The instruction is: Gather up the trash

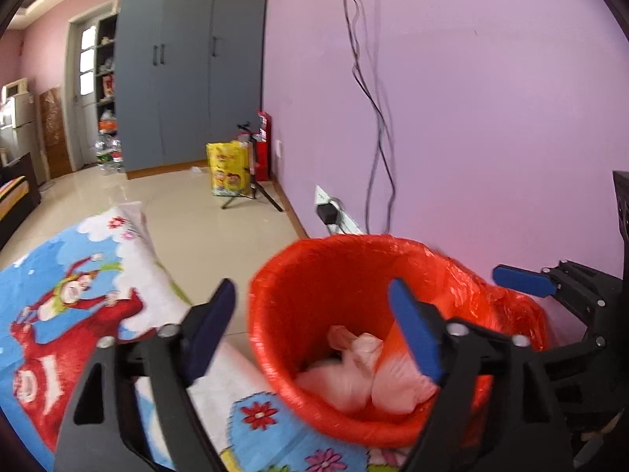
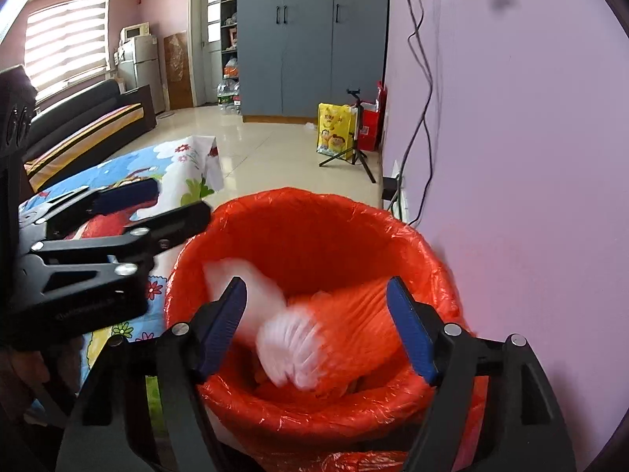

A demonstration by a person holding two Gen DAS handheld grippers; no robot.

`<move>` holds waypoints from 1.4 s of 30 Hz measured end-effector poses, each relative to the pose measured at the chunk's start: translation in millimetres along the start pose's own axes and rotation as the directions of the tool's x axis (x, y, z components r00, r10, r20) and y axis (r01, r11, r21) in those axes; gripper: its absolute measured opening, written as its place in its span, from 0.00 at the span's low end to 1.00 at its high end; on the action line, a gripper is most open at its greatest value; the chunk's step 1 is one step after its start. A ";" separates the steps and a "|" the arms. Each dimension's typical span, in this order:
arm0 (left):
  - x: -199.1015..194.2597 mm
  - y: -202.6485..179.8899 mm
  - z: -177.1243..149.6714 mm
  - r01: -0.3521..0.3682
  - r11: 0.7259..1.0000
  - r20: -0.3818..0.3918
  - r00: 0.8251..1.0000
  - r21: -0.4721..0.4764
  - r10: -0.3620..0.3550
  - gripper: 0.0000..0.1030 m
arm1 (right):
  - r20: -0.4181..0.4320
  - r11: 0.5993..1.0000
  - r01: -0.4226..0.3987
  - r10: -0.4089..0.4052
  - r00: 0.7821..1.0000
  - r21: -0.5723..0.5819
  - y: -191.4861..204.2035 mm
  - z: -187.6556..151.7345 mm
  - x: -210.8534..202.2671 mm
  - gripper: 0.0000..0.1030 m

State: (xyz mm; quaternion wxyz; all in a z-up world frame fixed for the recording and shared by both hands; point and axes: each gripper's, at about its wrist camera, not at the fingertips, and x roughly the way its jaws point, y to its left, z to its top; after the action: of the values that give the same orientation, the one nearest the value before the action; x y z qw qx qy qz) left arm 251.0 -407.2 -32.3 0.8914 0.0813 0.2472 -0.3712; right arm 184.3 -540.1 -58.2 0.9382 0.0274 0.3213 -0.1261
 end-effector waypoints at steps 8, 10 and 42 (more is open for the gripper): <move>-75.2 29.3 -12.3 -0.080 0.994 0.065 0.994 -0.069 0.085 0.95 | 0.073 0.999 0.036 -0.033 0.997 -0.031 14.5 -6.6 -39.3 0.82; -99.3 32.2 -25.5 -0.092 0.993 0.072 0.993 -0.075 0.098 0.95 | 0.099 1.000 0.024 -0.022 0.995 -0.021 16.6 -6.9 -52.6 0.82; -251.5 -51.3 -105.8 -0.068 0.990 0.160 0.986 0.123 0.048 0.95 | 0.188 0.980 0.196 -0.200 0.962 0.035 63.3 -115.4 -252.0 0.82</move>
State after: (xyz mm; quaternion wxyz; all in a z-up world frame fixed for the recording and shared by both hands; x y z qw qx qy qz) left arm 23.3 -252.6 4.2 0.9113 0.1161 0.1496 -0.3655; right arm -60.3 -408.5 2.2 0.9470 -0.0093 0.2302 -0.2239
